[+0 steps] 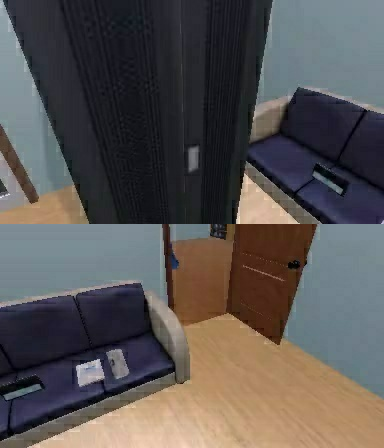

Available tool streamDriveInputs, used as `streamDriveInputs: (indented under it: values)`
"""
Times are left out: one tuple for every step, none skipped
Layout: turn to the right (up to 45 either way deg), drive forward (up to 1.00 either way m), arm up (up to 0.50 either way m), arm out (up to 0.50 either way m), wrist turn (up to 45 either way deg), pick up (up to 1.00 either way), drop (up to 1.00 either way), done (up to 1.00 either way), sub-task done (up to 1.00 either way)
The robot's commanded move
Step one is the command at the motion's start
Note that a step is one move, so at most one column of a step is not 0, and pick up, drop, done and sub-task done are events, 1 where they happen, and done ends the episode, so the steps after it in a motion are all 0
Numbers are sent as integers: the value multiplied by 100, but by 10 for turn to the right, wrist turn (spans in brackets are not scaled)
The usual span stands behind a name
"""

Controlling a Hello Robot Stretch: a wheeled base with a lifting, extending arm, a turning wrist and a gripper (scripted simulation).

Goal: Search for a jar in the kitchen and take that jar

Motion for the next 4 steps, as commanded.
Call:
streamDriveInputs:
  values:
    - [450, 0, 0, 0, 0, 0, 0, 0, 0]
    - [450, 0, 0, 0, 0, 0, 0, 0, 0]
    - [450, 0, 0, 0, 0, 0, 0, 0, 0]
    - [270, 0, 0, 0, 0, 0, 0, 0, 0]
